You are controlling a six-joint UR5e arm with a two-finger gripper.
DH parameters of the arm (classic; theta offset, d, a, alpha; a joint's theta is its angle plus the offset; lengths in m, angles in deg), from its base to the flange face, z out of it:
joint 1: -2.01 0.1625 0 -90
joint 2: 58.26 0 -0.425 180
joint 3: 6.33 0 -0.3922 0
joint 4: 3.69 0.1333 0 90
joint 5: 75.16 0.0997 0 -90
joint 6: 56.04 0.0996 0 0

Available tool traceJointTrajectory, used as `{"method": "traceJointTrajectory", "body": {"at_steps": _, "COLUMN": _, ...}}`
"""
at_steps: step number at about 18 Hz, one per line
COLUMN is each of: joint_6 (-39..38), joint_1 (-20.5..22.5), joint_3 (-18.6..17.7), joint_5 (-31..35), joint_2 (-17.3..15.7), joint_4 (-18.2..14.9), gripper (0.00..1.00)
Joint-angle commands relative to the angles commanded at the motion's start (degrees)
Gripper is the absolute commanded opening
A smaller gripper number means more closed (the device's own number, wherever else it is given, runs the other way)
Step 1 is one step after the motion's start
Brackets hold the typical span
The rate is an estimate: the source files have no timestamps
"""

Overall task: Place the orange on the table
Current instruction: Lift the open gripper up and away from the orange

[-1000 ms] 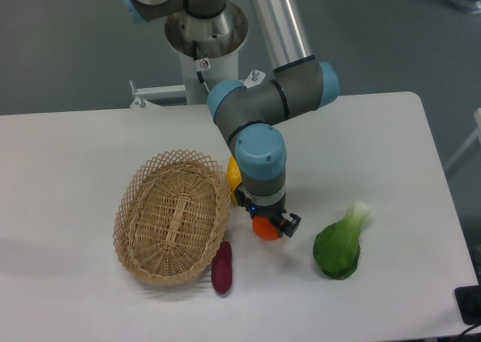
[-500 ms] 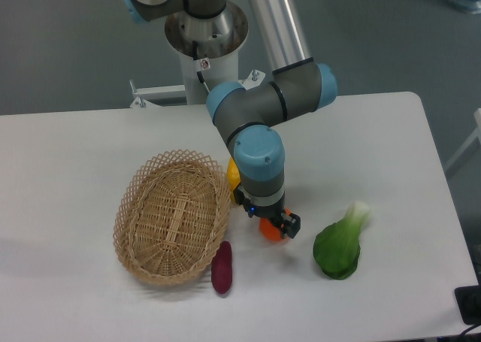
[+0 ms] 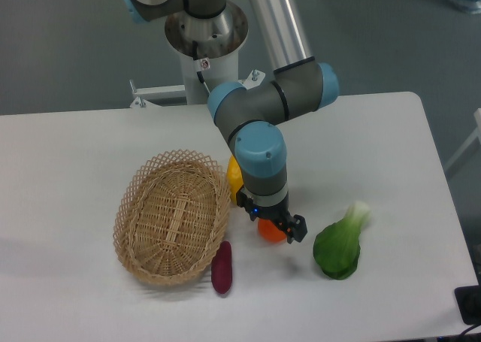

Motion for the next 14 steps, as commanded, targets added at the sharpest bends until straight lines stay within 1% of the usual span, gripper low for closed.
{"method": "traceJointTrajectory", "body": {"at_steps": 2, "joint_6": 0.09, "joint_1": 1.84, "joint_3": 3.60, "joint_5": 0.09, "joint_2": -0.09, "joint_4": -0.88, "gripper": 1.00}}
{"method": "traceJointTrajectory", "body": {"at_steps": 3, "joint_6": 0.17, "joint_1": 2.46, "joint_3": 4.75, "joint_5": 0.09, "joint_2": -0.09, "joint_4": -1.75, "gripper": 1.00}}
{"method": "traceJointTrajectory", "body": {"at_steps": 5, "joint_6": 0.96, "joint_1": 3.34, "joint_3": 6.77, "joint_5": 0.09, "joint_2": 0.00, "joint_4": -4.38, "gripper": 1.00}}
{"method": "traceJointTrajectory", "body": {"at_steps": 7, "joint_6": 2.54, "joint_1": 5.18, "joint_3": 8.70, "joint_5": 0.00, "joint_2": -0.09, "joint_4": -7.89, "gripper": 1.00}}
{"method": "traceJointTrajectory", "body": {"at_steps": 9, "joint_6": 5.78, "joint_1": 7.46, "joint_3": 11.16, "joint_5": -0.53, "joint_2": -0.17, "joint_4": -12.81, "gripper": 1.00}}
{"method": "traceJointTrajectory", "body": {"at_steps": 11, "joint_6": 8.07, "joint_1": 8.96, "joint_3": 12.75, "joint_5": -1.05, "joint_2": -0.26, "joint_4": -16.24, "gripper": 1.00}}
{"method": "traceJointTrajectory", "body": {"at_steps": 14, "joint_6": 10.72, "joint_1": 10.63, "joint_3": 14.51, "joint_5": -1.93, "joint_2": -0.26, "joint_4": -18.80, "gripper": 1.00}}
